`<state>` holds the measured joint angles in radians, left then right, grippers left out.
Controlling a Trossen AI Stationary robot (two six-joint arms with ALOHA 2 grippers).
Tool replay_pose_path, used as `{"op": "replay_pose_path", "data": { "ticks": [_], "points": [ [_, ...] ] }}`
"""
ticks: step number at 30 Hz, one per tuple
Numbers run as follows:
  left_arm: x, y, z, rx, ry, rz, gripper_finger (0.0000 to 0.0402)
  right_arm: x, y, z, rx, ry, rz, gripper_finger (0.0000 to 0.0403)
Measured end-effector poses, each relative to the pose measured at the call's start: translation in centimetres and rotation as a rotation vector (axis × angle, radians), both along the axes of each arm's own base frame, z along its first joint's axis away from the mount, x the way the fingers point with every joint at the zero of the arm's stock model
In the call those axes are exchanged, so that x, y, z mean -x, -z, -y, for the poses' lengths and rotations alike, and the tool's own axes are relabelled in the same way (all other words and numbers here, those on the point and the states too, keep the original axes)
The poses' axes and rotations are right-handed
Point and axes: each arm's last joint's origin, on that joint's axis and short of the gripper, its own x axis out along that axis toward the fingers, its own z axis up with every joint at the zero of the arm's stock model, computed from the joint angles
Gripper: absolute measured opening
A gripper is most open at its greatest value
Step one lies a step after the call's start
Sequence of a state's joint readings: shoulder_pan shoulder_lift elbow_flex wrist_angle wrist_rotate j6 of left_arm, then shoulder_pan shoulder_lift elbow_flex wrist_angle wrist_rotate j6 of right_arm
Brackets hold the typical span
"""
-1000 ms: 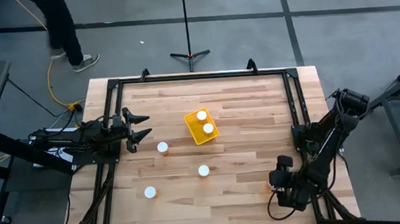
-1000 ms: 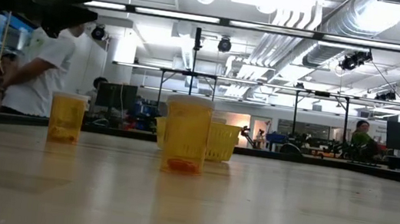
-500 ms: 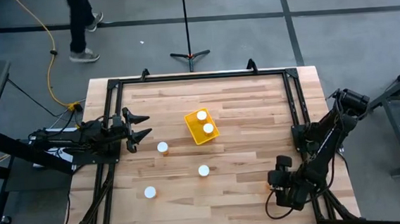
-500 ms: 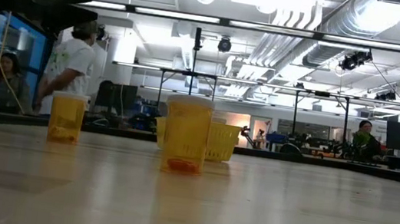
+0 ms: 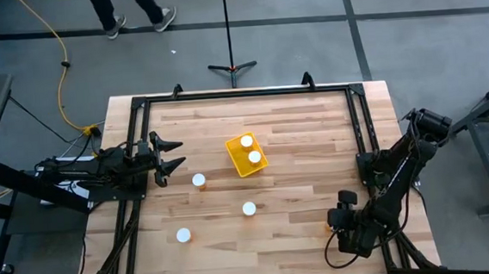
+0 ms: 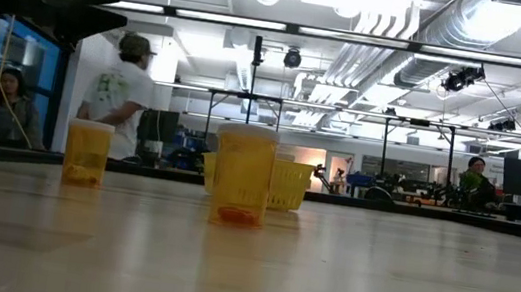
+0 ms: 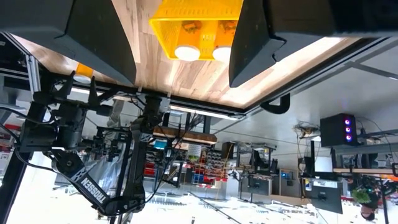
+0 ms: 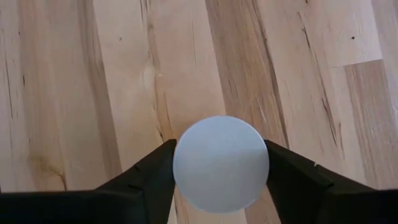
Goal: Pick and place pill bottles into a basket
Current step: Put the orange pill bottle into the yellow bin
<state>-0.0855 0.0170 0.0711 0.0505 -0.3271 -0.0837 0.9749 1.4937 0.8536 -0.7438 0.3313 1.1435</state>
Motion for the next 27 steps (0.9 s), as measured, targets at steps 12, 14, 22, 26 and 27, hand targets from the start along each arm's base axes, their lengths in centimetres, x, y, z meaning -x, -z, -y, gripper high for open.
{"op": "replay_pose_path", "data": {
  "ticks": [12, 14, 22, 26, 27],
  "points": [
    [0.0, 0.0, 0.0, 0.000, 0.000, 0.000, 0.0292, -0.6, 0.0, 0.7, 0.043, 0.013, 0.004, 0.0206],
    [0.0, 0.0, 0.0, 0.000, 0.000, 0.000, 0.0292, -1.1, 0.0, 1.1, 0.071, 0.005, 0.018, 0.0206],
    [0.0, 0.0, 0.0, 0.000, 0.000, 0.000, 0.0292, -4.4, -1.8, 2.9, 0.151, -0.040, 0.050, 0.0205],
    [0.0, 0.0, 0.0, 0.000, 0.000, 0.000, 0.0292, -6.6, -3.1, 4.3, 0.171, -0.068, 0.063, 0.0205],
    [0.0, 0.0, 0.0, 0.001, 0.000, 0.000, 0.0292, -7.1, -3.4, 4.6, 0.173, -0.075, 0.066, 0.0205]
  ]
}}
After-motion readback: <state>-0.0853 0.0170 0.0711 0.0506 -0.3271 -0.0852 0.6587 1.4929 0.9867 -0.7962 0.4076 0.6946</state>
